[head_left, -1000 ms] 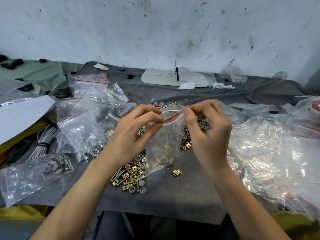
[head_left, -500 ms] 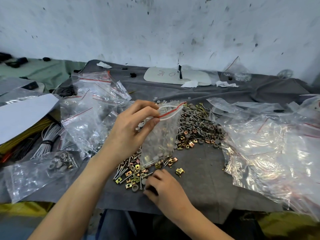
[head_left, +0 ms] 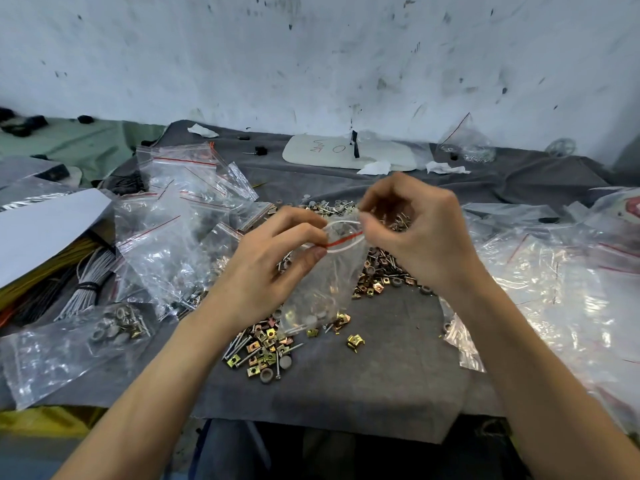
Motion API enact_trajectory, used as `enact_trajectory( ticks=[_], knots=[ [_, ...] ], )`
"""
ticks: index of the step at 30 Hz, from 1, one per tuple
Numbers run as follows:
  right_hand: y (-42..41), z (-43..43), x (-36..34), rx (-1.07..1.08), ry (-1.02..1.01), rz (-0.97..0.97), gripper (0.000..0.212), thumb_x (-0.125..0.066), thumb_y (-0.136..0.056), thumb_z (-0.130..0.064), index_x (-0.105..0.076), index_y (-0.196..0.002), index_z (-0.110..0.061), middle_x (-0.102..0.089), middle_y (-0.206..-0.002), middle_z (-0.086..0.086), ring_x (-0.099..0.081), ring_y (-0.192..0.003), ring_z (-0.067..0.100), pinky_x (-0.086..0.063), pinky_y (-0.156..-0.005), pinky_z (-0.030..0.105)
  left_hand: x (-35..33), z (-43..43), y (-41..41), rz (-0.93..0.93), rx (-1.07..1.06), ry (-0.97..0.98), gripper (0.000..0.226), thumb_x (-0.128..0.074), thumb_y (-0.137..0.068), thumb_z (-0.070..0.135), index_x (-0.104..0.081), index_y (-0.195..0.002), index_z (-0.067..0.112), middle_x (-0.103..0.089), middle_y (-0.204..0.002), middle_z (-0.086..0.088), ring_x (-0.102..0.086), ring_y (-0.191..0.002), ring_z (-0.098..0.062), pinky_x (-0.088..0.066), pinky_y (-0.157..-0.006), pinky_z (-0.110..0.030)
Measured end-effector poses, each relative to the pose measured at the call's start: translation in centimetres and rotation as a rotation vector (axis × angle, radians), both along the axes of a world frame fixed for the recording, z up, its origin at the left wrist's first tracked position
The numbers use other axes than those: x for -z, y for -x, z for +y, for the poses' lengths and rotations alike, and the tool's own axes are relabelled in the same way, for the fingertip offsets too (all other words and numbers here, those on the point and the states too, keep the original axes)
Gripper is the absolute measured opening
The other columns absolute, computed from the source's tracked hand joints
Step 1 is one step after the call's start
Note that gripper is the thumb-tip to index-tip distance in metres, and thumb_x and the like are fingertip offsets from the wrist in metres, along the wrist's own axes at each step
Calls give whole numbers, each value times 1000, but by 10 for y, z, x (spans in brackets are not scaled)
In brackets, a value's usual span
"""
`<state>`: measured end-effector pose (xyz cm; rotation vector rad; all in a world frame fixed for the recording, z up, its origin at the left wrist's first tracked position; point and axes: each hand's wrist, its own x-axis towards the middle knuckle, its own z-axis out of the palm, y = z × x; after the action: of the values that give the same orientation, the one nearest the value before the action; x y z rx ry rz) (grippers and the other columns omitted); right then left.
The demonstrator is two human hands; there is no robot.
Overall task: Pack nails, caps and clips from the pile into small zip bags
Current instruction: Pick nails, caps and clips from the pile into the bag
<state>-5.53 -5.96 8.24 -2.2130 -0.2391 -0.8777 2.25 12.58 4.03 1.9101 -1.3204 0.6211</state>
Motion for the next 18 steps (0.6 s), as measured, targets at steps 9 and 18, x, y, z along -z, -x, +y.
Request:
enact_trajectory(
  ticks=[9, 18],
  knots=[
    [-12, 5, 26, 154, 20, -152, 11, -70, -84, -6, -69, -95, -8, -62, -90, -4, -55, -74, 0, -42, -72, 9, 2, 3, 0, 15, -18, 41, 24, -54, -95, 20, -68, -94, 0, -64, -110, -10, -59, -102, -12, -39, -91, -10],
    [7, 40, 82, 223, -95, -286, 5, -59, -83, -5, -62, -85, -2, -57, -80, 4, -49, -71, 4, -41, -67, 9, 6, 4, -3, 54, -72, 81, 23, -54, -95, 20, -68, -95, 2, -63, -111, -9, -59, -102, -14, -41, -90, -13]
  ],
)
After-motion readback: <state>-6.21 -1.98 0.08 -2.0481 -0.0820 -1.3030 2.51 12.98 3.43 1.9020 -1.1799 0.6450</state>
